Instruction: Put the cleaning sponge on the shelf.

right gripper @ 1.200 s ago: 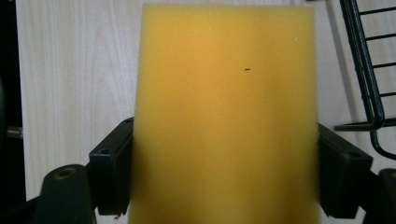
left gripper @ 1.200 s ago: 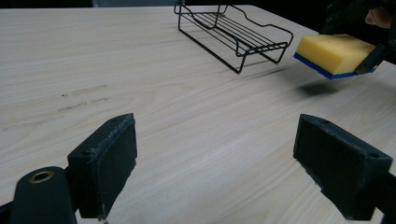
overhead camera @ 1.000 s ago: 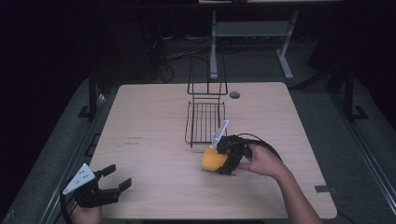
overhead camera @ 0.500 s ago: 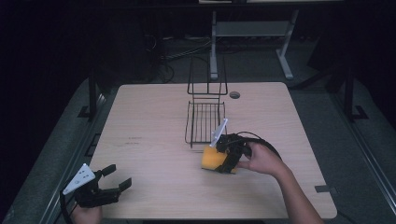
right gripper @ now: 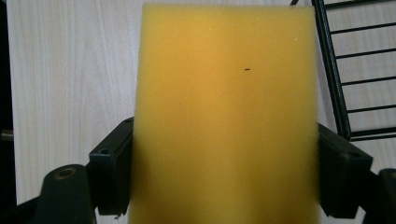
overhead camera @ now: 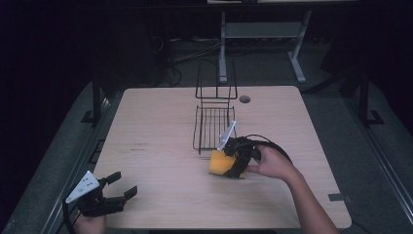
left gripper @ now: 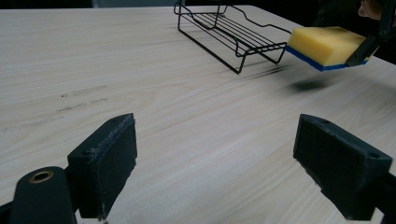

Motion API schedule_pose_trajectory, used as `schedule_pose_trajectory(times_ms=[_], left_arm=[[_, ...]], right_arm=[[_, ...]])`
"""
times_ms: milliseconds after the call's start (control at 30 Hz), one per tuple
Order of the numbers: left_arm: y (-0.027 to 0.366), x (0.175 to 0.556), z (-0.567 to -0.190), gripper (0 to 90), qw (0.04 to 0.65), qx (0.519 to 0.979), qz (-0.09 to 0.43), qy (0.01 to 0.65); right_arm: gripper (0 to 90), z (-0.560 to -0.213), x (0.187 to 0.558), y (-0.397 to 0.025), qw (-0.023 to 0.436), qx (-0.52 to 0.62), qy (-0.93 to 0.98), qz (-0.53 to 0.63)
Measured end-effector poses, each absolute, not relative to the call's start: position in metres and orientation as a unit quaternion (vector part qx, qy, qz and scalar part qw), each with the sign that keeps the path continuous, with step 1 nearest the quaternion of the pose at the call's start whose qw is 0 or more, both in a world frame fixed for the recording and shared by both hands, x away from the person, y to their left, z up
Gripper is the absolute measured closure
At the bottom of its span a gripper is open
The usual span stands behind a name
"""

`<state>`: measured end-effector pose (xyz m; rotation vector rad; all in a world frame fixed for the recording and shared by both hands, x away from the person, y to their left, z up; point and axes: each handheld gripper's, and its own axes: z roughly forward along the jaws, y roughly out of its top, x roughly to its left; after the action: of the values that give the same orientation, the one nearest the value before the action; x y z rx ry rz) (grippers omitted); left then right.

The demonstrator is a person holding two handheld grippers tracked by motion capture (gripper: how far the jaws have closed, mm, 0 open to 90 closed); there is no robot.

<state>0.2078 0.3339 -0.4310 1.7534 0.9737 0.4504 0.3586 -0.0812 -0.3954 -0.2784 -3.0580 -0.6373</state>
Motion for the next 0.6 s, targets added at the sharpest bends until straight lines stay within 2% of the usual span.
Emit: schedule_pose_trajectory(times_ms=[600], left_arm=[[0.3342,0.2074,-0.4307,12.8,0.518,0.729,0.187,0.407]], right_arm=[[21.2,-0.3857,0.3684,-0.0709,-0.002,-0.087,-0.977,-0.196]])
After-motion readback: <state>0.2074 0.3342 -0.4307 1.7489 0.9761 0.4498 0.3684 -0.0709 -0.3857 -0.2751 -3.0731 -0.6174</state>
